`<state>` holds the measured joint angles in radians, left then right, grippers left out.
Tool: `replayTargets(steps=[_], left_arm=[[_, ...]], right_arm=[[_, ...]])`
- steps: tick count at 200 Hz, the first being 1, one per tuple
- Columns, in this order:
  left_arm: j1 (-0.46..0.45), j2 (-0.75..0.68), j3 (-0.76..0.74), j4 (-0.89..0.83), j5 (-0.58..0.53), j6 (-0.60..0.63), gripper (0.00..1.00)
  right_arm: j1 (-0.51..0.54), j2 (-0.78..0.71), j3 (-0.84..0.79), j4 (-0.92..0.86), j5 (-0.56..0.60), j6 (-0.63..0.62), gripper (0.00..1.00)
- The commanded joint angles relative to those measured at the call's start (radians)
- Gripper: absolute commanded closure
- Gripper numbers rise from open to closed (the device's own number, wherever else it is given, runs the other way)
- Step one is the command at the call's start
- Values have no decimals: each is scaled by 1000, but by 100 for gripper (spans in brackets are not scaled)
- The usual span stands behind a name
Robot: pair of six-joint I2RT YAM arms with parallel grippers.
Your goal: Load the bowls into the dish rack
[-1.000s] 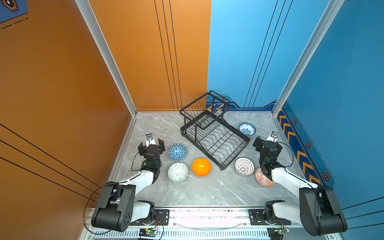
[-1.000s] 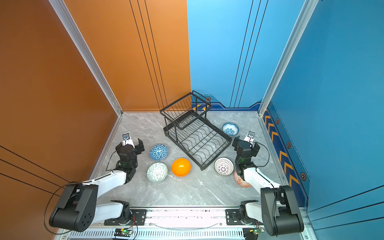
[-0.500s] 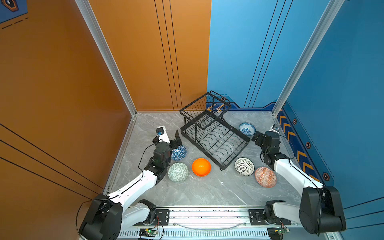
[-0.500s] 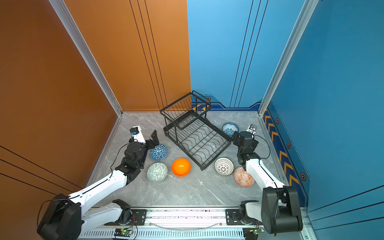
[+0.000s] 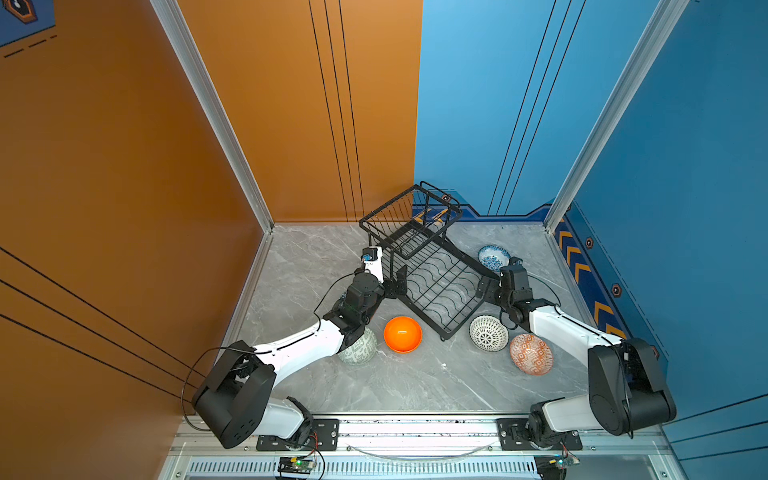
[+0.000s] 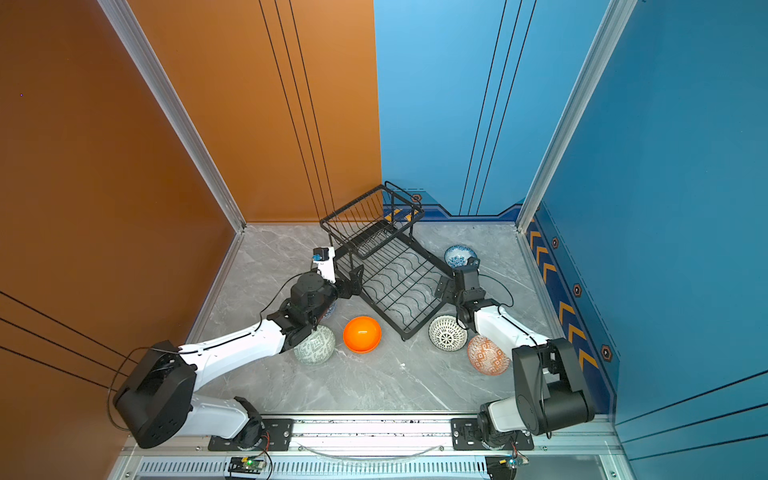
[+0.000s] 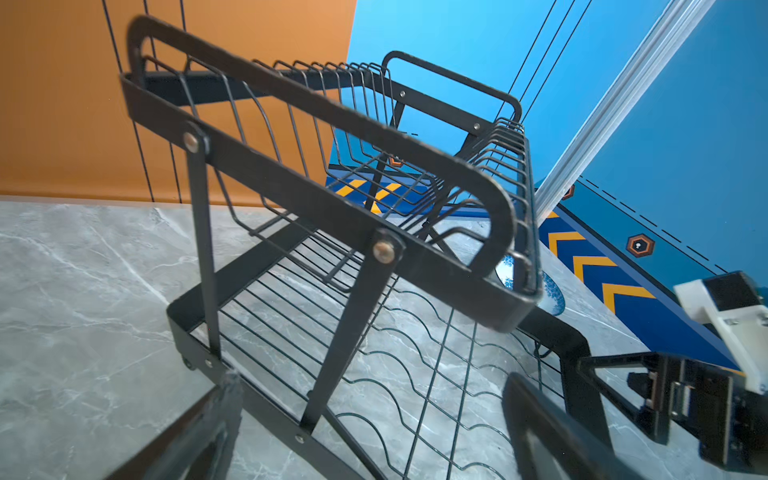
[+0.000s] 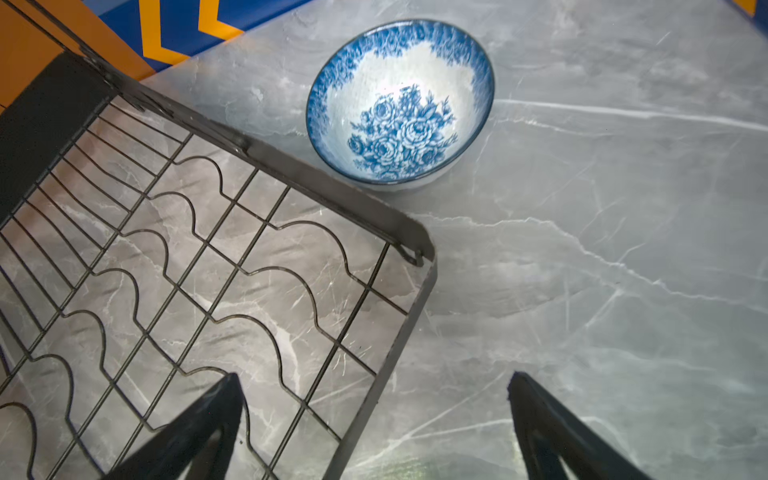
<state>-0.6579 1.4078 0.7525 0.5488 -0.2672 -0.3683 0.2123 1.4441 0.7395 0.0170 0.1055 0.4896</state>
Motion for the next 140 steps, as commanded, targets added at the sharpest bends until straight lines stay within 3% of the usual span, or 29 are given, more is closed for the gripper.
replayTargets(steps=[1, 59, 140], left_arm=[[-7, 29, 42, -4, 47, -21, 2], [1, 87, 75, -4, 71, -39, 2], [27, 71, 46, -9, 102, -65, 2]], right_arm=[[18, 42, 36, -24, -86, 62, 0], [51, 144, 84, 13, -119, 95, 0], [115, 241, 196, 3, -76, 92, 0]])
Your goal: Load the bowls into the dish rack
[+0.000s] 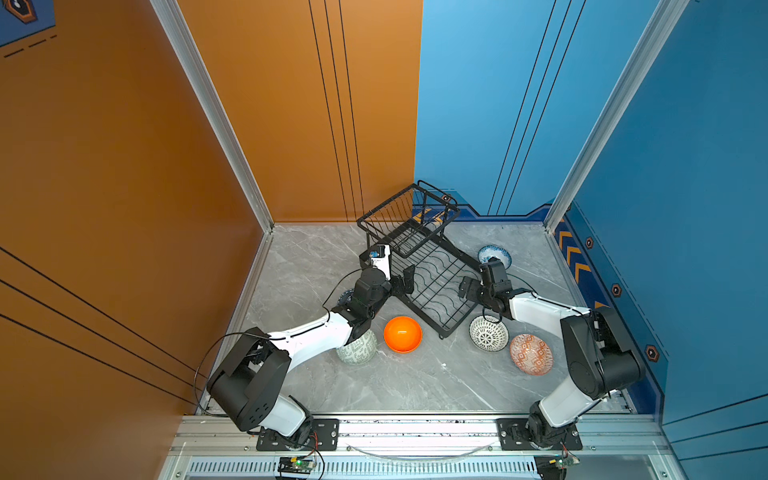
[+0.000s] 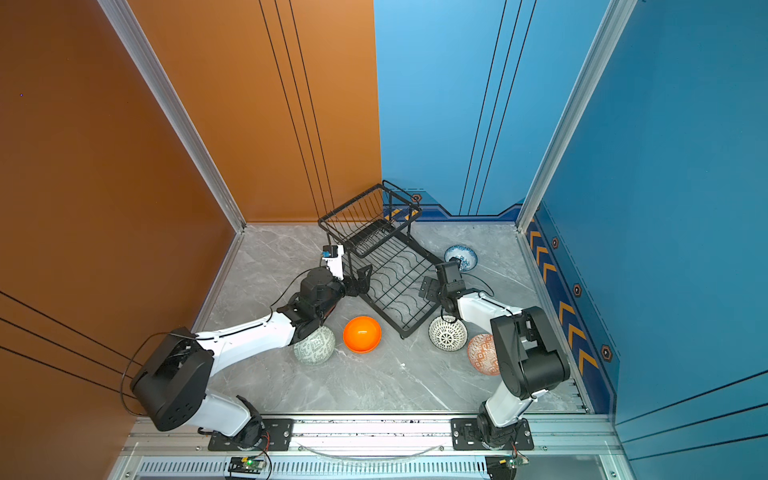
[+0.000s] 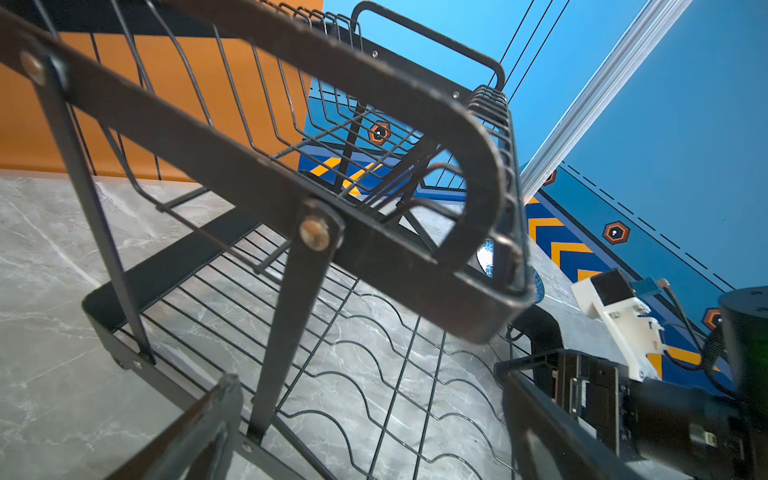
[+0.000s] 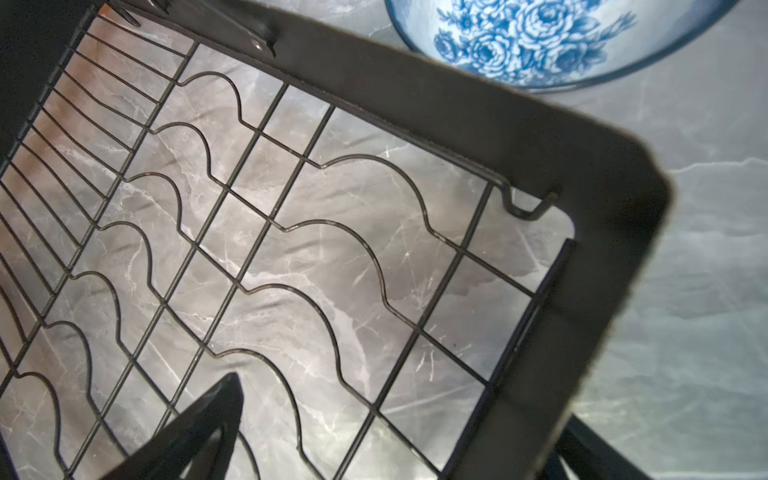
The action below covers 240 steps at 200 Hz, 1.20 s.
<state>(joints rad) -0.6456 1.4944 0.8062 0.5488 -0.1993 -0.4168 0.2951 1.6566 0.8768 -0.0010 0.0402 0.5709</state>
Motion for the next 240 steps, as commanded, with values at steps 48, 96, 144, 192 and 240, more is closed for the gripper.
replayTargets(steps=[48, 96, 144, 192, 240], left_arm=[[21, -45, -23, -37, 40, -3, 2], [-3, -75, -14, -104, 15, 39, 2], [-74, -123, 23, -244, -77, 107, 2], [-155, -84, 117, -275, -34, 136, 2], [-176, 75, 291, -278, 85, 57, 2]], right_arm=[[40, 37, 102, -49, 21, 9, 0], [20, -58, 107, -186, 88, -37, 0], [-32, -211, 109, -333, 177, -39, 0], [-285, -248, 139, -329, -42, -41, 0], [-362, -22, 340, -400, -60, -59, 2]])
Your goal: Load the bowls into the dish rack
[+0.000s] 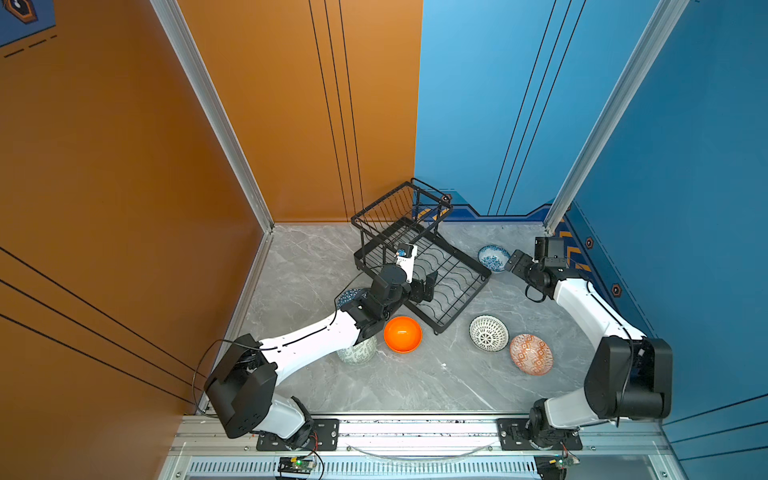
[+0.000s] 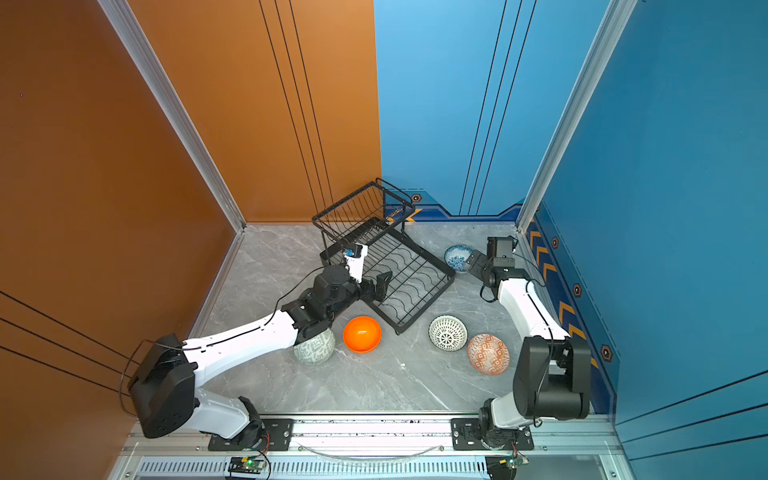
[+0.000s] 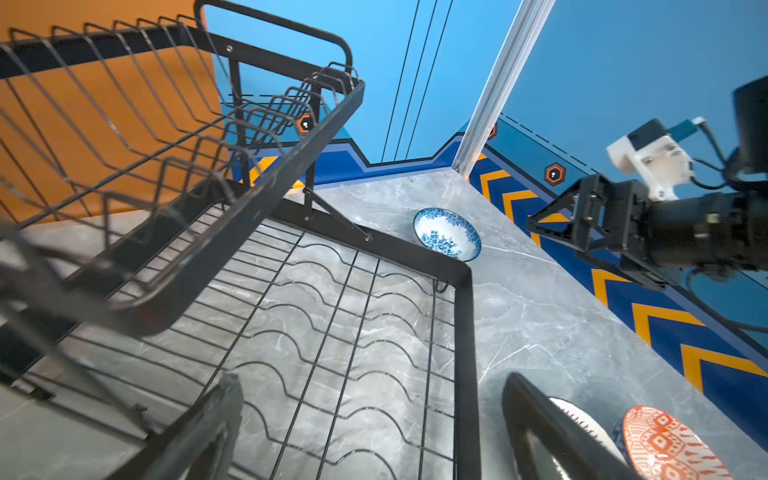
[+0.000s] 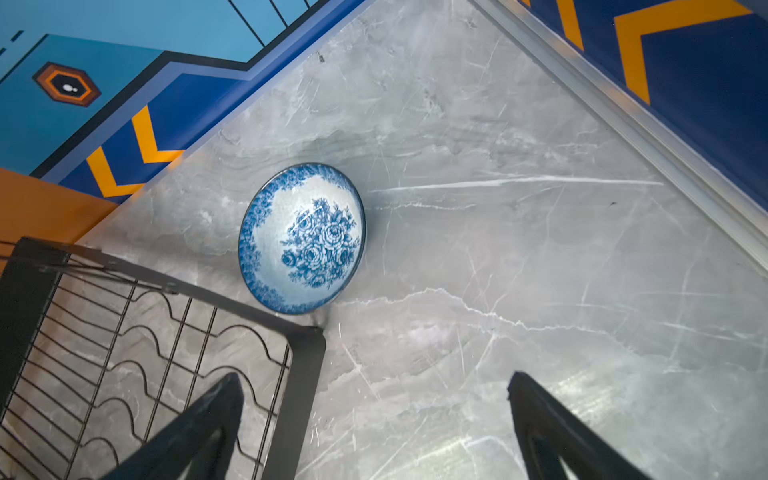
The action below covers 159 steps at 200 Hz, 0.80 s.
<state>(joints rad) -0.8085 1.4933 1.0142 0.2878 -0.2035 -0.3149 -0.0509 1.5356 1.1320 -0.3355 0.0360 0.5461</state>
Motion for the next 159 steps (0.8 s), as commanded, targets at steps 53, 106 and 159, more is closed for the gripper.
replayTargets(steps=[53, 106, 159], left_arm=[[-10, 241, 241, -67, 235, -151, 2], [-11, 311, 296, -93, 262, -154, 2], [-10, 331, 320, -130, 278, -138, 2]], right_arm=[[-33, 279, 218, -68, -137, -19, 12], [-44, 431, 334, -100, -203, -20, 26], [-44, 527, 413, -124, -186, -34, 41]])
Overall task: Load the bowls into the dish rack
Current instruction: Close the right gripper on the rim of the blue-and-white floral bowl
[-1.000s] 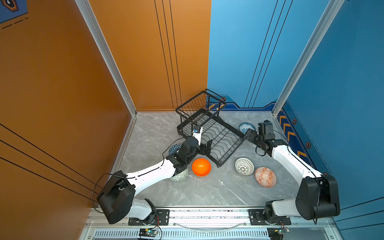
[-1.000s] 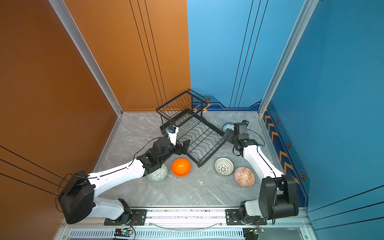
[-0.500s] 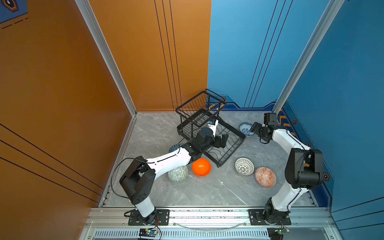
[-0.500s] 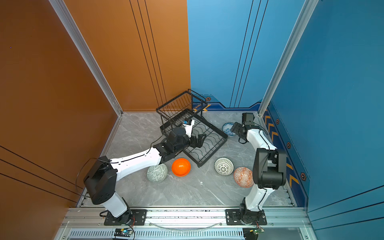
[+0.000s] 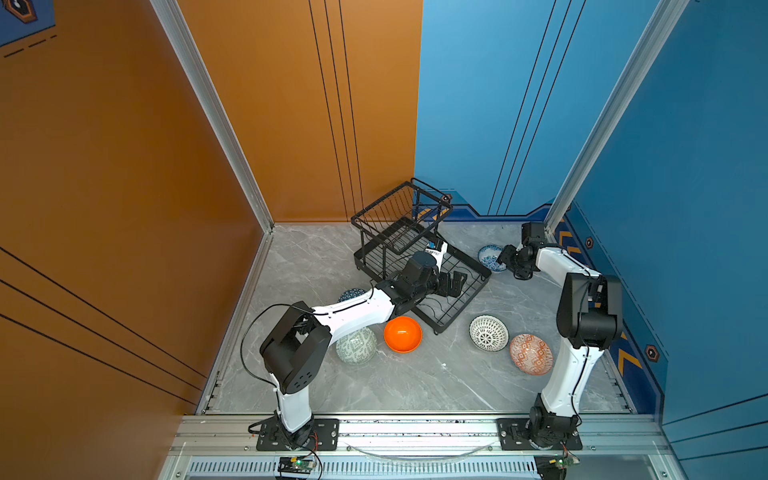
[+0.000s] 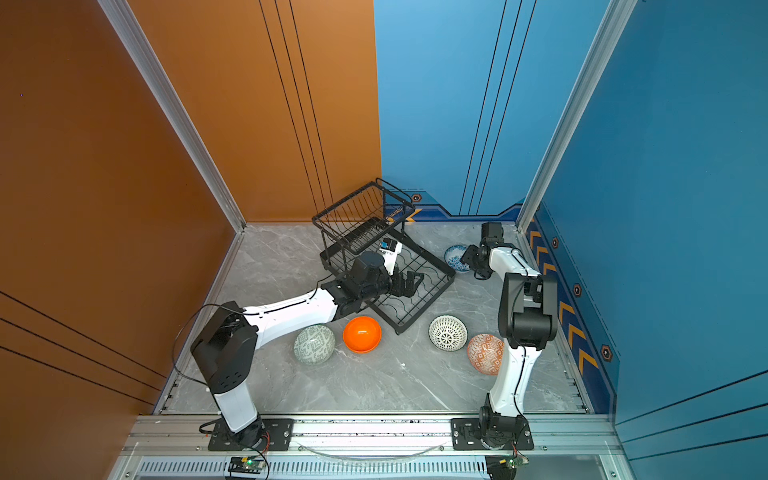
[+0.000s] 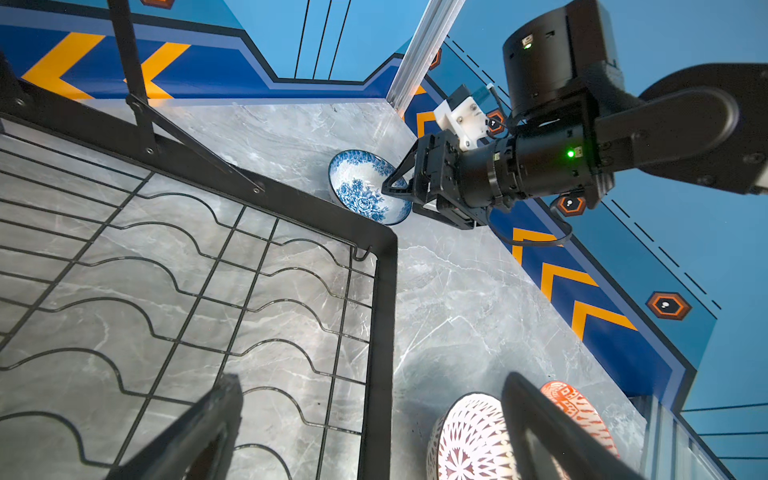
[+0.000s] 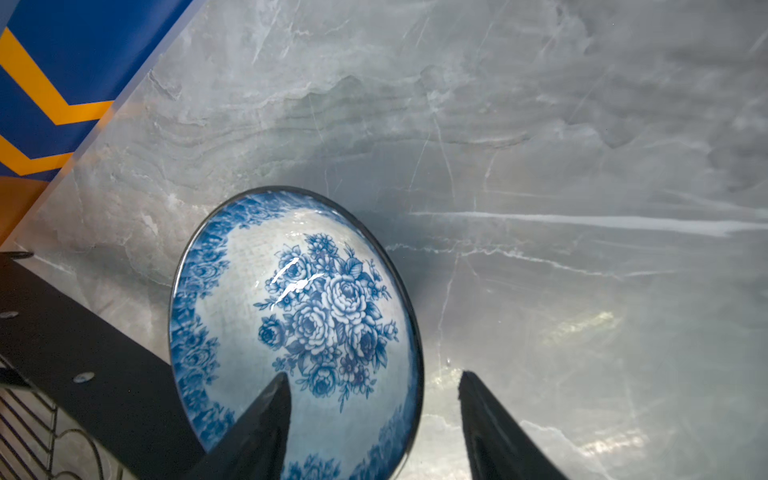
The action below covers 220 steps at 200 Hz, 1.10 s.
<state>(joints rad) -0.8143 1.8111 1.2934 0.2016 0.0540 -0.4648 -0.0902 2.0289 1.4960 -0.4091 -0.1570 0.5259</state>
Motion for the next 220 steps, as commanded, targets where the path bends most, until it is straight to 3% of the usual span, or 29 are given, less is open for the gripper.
replayTargets(steps=[1, 44, 74, 122, 220], left_arm=[[-4, 13, 41, -44, 21, 12, 2], [10, 34, 57, -57, 34, -6, 2], [14, 50, 72, -63, 40, -14, 2], [17, 57, 75, -64, 37, -14, 2], [14, 41, 67, -75, 28, -8, 2]], right_arm=[[-5, 34, 52, -51, 8, -14, 41], [-5, 85, 74, -53, 26, -25, 49], [-5, 99, 85, -54, 42, -27, 62], [-5, 93, 84, -62, 87, -42, 71], [-11, 52, 82, -60, 64, -51, 73]])
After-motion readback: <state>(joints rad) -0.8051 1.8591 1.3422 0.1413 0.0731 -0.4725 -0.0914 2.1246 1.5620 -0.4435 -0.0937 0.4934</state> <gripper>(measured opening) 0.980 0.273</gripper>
